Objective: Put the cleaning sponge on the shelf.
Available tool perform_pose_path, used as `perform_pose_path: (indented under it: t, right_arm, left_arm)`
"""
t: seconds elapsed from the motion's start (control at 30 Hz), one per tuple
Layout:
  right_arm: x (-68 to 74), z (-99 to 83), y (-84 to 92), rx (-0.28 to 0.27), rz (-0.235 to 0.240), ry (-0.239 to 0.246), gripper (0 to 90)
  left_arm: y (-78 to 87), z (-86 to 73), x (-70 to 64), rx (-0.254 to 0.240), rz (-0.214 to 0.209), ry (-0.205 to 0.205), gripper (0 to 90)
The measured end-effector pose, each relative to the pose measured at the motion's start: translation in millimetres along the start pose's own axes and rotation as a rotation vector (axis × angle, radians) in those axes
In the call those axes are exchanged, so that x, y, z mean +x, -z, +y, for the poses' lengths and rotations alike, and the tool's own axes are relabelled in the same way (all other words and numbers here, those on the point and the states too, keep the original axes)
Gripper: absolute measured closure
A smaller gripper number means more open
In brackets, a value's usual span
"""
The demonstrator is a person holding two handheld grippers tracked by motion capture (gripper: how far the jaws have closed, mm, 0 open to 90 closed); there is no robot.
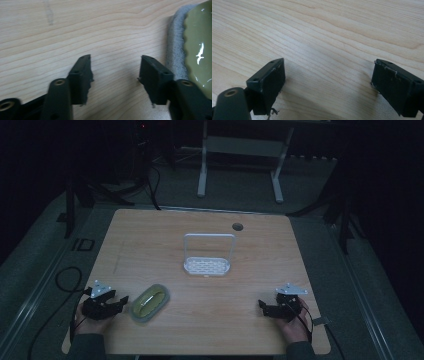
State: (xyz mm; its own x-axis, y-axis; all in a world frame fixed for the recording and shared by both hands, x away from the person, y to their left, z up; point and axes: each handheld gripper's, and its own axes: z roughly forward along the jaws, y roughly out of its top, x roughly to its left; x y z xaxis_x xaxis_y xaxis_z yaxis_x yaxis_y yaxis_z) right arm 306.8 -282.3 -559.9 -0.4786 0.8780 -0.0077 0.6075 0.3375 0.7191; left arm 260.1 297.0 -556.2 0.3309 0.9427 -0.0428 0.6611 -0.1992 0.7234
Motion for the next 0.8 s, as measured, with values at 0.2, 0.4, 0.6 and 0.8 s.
perform_pose_path:
  t: [0.2,0.4,0.6,0.8]
  right_arm:
    - [0.3,-0.1,0.1,0.0,-0.002,-0.002,11.4]
    - [1.9,-0.6,0.6,0.0,-0.013,-0.014,11.6]
    - [2.0,-0.6,0.7,0.0,-0.013,-0.015,11.6]
    - [2.0,-0.6,0.7,-0.001,-0.013,-0.015,11.6]
  left_arm:
    - [7.7,4.7,-0.9,-0.013,-0.045,0.015,46.3]
    - [17.4,13.0,-5.4,-0.013,-0.081,0.009,47.1]
    - [27.4,21.3,-8.4,0.0,-0.075,0.002,46.8]
    - [36.6,29.5,-10.7,-0.006,-0.079,0.001,47.1]
